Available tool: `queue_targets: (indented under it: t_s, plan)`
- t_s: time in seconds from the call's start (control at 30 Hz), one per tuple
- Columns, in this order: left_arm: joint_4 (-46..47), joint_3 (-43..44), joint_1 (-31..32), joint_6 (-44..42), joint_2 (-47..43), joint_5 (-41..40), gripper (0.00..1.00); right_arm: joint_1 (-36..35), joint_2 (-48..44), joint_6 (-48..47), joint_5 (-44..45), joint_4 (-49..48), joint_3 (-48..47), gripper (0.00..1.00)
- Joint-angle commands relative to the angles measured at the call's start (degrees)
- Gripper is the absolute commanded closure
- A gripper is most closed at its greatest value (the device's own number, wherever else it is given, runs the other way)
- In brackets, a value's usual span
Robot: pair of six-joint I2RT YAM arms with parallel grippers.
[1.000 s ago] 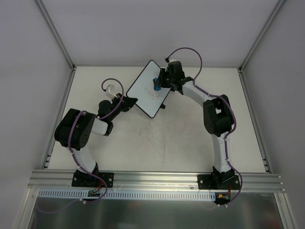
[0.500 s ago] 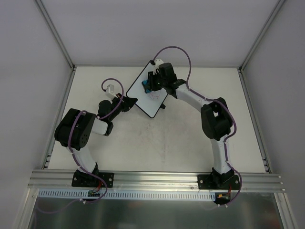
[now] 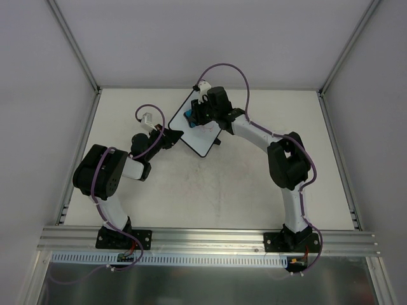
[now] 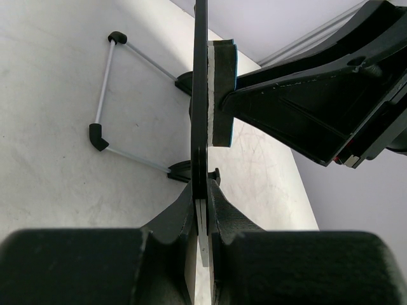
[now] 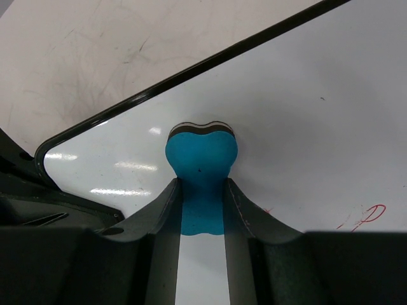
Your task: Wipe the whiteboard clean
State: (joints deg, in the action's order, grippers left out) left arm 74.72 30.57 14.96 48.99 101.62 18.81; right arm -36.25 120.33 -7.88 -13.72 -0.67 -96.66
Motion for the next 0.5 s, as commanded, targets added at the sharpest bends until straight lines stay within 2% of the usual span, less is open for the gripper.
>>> queue_targets:
  t_s: [0.0,0.47]
  plan:
    - [21.6,-0.2,1.6,-2.1,0.4,4.1,1.00,-2.4,-0.9,0.5,-1.0,2.0,1.5,1.00]
    - [21.6,0.0,1.6,-1.7,0.9,4.0,1.00,7.9,1.4,18.7,3.2,1.9,4.3,1.00]
